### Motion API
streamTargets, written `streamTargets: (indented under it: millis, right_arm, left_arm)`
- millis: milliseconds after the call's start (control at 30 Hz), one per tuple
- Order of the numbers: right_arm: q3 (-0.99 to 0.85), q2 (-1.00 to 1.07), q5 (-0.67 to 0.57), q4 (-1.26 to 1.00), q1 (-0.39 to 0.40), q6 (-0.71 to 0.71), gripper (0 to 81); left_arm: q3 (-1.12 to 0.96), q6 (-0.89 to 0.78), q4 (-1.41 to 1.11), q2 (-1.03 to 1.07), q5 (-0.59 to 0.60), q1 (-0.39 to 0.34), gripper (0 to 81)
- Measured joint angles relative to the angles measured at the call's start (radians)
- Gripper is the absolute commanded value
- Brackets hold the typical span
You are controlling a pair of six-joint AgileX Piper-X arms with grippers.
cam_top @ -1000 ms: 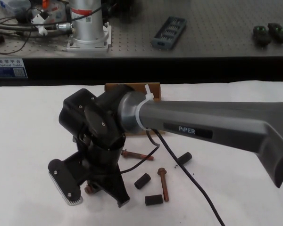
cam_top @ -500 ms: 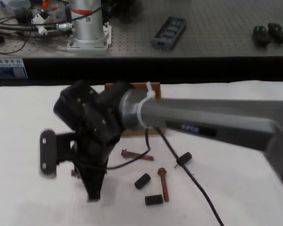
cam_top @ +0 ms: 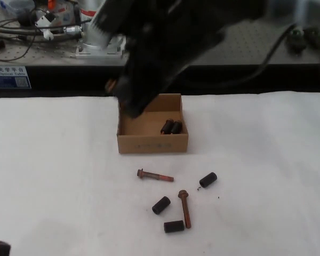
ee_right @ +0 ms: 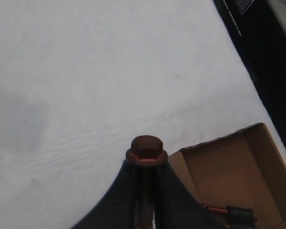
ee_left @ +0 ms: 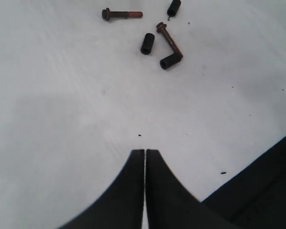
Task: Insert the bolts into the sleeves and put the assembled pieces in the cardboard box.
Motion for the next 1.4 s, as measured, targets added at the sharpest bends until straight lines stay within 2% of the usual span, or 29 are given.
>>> streamTargets:
  millis: [133,267,400,533,733,800,967,1000,1200,1400]
  right_arm:
    - [0.000,-0.070,-0.025,0.035,-0.024,0.025,2.0]
    - [0.000,-0.151,-0.037,0.066,-0.061,0.033,2.0]
    - [0.039,-0.242,-0.042,0.070,-0.104,0.051,2.0]
    - [0.148,-0.374,-0.044,0.070,-0.157,0.062,2.0]
    - [0.349,-0.593,-0.044,0.077,-0.240,0.087,2.0]
    - [0.407,-0.679,-0.041,0.077,-0.265,0.102,2.0]
    - [0.551,-0.919,-0.036,0.077,-0.315,0.174,2.0]
    - [0.576,-0.945,-0.027,0.077,-0.319,0.183,2.0]
    - [0.695,-1.096,0.045,0.077,-0.321,0.211,2.0]
    - [0.780,-1.245,0.061,0.077,-0.321,0.249,2.0]
  left_arm:
    - [-0.040,0.000,-0.026,0.121,0.057,-0.006,0.6]
    - [-0.112,0.015,-0.041,0.223,0.072,-0.049,0.6]
    - [-0.204,0.038,-0.068,0.358,0.053,-0.150,0.6]
    - [-0.305,0.037,-0.153,0.548,-0.025,-0.309,0.6]
    - [-0.387,0.092,-0.202,0.747,-0.149,-0.436,0.1]
    - [-0.412,0.107,-0.200,0.814,-0.177,-0.452,4.8]
    - [-0.537,0.115,-0.190,1.011,-0.216,-0.462,37.0]
    - [-0.568,0.110,-0.176,1.042,-0.233,-0.465,40.0]
    - [-0.702,0.126,-0.080,1.162,-0.302,-0.470,30.9]
    - [-0.804,0.135,-0.043,1.282,-0.315,-0.486,30.9]
